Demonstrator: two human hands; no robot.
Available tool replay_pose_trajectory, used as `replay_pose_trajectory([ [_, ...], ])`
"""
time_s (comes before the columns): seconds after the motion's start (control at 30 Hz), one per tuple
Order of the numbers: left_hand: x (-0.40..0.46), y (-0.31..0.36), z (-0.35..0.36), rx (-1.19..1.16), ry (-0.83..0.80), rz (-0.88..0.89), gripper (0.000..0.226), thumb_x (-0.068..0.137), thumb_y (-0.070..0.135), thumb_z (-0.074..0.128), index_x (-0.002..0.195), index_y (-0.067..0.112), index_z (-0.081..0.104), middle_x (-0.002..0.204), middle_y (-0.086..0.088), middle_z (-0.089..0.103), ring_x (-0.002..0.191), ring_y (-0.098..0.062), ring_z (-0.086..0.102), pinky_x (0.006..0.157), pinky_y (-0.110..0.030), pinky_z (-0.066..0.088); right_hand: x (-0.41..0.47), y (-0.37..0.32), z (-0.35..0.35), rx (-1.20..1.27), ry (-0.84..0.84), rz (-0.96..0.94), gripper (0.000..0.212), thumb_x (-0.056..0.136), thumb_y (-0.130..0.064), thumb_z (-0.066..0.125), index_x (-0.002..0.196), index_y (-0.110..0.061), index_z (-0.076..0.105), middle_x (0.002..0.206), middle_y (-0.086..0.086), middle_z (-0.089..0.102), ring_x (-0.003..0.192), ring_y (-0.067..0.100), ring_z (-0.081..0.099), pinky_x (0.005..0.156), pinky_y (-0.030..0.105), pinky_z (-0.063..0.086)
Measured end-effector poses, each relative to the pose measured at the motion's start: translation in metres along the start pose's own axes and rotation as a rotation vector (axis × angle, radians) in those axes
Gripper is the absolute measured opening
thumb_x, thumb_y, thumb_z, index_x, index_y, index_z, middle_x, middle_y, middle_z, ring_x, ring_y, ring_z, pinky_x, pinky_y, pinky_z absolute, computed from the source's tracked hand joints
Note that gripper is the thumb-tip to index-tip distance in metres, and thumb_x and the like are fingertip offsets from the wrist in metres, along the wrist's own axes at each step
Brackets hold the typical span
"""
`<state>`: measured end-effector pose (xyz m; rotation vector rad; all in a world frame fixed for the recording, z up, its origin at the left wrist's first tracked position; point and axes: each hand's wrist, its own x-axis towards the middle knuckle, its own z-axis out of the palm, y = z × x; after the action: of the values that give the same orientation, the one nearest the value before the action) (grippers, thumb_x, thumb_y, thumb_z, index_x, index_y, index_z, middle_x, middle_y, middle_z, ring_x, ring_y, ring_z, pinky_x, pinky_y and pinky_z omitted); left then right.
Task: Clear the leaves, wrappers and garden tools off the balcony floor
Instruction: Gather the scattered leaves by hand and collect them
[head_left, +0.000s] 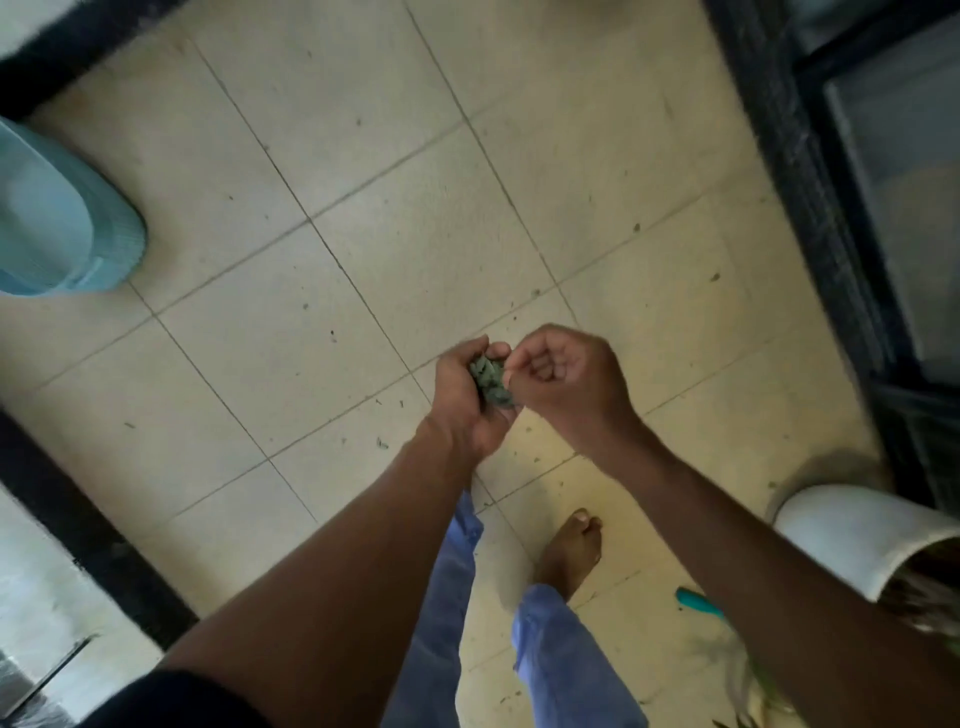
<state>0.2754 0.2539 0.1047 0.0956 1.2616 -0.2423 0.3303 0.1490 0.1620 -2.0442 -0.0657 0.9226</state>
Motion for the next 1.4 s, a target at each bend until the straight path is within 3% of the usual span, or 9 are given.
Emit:
replay_pose_trajectory([
  [0.27, -0.089, 0.049, 0.071, -0.016, -0.154, 0.004, 0.037, 0.099, 0.030, 0.049, 0.067, 0.014, 0.060, 0.063, -0.003, 0.055, 0.061, -0.021, 0.061, 0.063, -0.030, 0.053, -0.016, -0.123, -0.017, -0.397, 0.099, -0.221, 0.018, 0.092, -0.014, 0.066, 0.104, -0.020, 0.078, 0.096, -0.001, 0.077, 0.086, 0.018, 0.072, 0.077, 0.035, 0.058],
  [0.47, -0.084, 0.101, 0.133, 0.005, -0.239, 0.042, 0.033, 0.103, 0.027, 0.041, 0.080, 0.009, 0.056, 0.074, -0.008, 0.055, 0.072, -0.022, 0.054, 0.073, -0.033, 0.050, 0.027, -0.153, -0.030, -0.362, 0.475, -0.283, 0.020, 0.078, -0.007, 0.076, 0.093, -0.019, 0.068, 0.098, -0.003, 0.061, 0.093, 0.019, 0.057, 0.082, 0.028, 0.047],
  [0.73, -0.064, 0.151, 0.243, -0.025, -0.267, 0.109, 0.038, 0.104, 0.025, 0.038, 0.117, 0.003, 0.065, 0.122, -0.020, 0.070, 0.119, -0.035, 0.065, 0.111, -0.045, 0.045, 0.141, -0.191, -0.051, 0.352, 0.454, -0.020, 0.044, 0.098, -0.007, 0.053, 0.139, -0.022, 0.060, 0.148, -0.005, 0.051, 0.136, 0.000, 0.045, 0.107, 0.009, 0.037],
  [0.83, -0.062, 0.177, 0.295, -0.004, -0.218, 0.154, 0.041, 0.106, 0.030, 0.033, 0.124, 0.006, 0.061, 0.134, -0.021, 0.065, 0.132, -0.037, 0.058, 0.118, -0.047, 0.038, 0.195, -0.221, -0.068, 0.509, 0.453, 0.072, 0.037, 0.098, -0.006, 0.051, 0.130, -0.019, 0.066, 0.137, -0.003, 0.062, 0.128, 0.007, 0.056, 0.112, 0.030, 0.044],
  [0.93, -0.060, 0.204, 0.346, 0.081, -0.172, 0.196, 0.036, 0.106, 0.033, 0.033, 0.117, 0.011, 0.059, 0.130, -0.013, 0.063, 0.130, -0.029, 0.059, 0.118, -0.038, 0.039, 0.249, -0.252, -0.092, 0.591, 0.418, 0.152, 0.023, 0.098, -0.008, 0.053, 0.105, -0.019, 0.073, 0.106, -0.003, 0.075, 0.105, 0.017, 0.068, 0.102, 0.040, 0.054],
  [1.03, -0.053, 0.241, 0.397, 0.174, -0.100, 0.267, 0.040, 0.106, 0.038, 0.036, 0.102, 0.009, 0.064, 0.101, -0.011, 0.066, 0.092, -0.025, 0.066, 0.089, -0.034, 0.053, 0.302, -0.280, -0.115, 0.750, 0.421, 0.222, 0.024, 0.099, -0.009, 0.055, 0.111, -0.008, 0.075, 0.108, 0.006, 0.075, 0.099, 0.019, 0.070, 0.091, 0.031, 0.058],
  [1.2, -0.046, 0.297, 0.451, 0.316, -0.173, 0.282, 0.061, 0.102, 0.048, 0.045, 0.140, 0.002, 0.057, 0.137, -0.019, 0.063, 0.128, -0.034, 0.061, 0.114, -0.045, 0.045, 0.365, -0.317, -0.142, 1.095, 0.344, 0.388, 0.027, 0.103, -0.019, 0.053, 0.125, -0.006, 0.064, 0.096, 0.009, 0.067, 0.082, 0.022, 0.064, 0.063, 0.030, 0.051],
  [1.33, -0.039, 0.335, 0.483, 0.304, -0.186, 0.240, 0.052, 0.101, 0.047, 0.047, 0.125, 0.002, 0.059, 0.138, -0.021, 0.058, 0.133, -0.036, 0.055, 0.118, -0.048, 0.039, 0.389, -0.334, -0.157, 1.266, 0.325, 0.403, 0.048, 0.109, -0.027, 0.044, 0.151, -0.005, 0.041, 0.152, 0.021, 0.044, 0.138, 0.036, 0.047, 0.105, 0.039, 0.043],
  [1.4, -0.026, 0.342, 0.430, 0.521, 0.235, 0.063, 0.041, 0.108, 0.038, 0.039, 0.117, 0.004, 0.059, 0.132, -0.020, 0.057, 0.133, -0.034, 0.051, 0.121, -0.045, 0.034, 0.390, -0.341, -0.160, 1.298, 0.354, 0.404, 0.050, 0.110, -0.026, 0.044, 0.155, -0.006, 0.036, 0.159, 0.024, 0.034, 0.145, 0.039, 0.039, 0.116, 0.043, 0.036],
])
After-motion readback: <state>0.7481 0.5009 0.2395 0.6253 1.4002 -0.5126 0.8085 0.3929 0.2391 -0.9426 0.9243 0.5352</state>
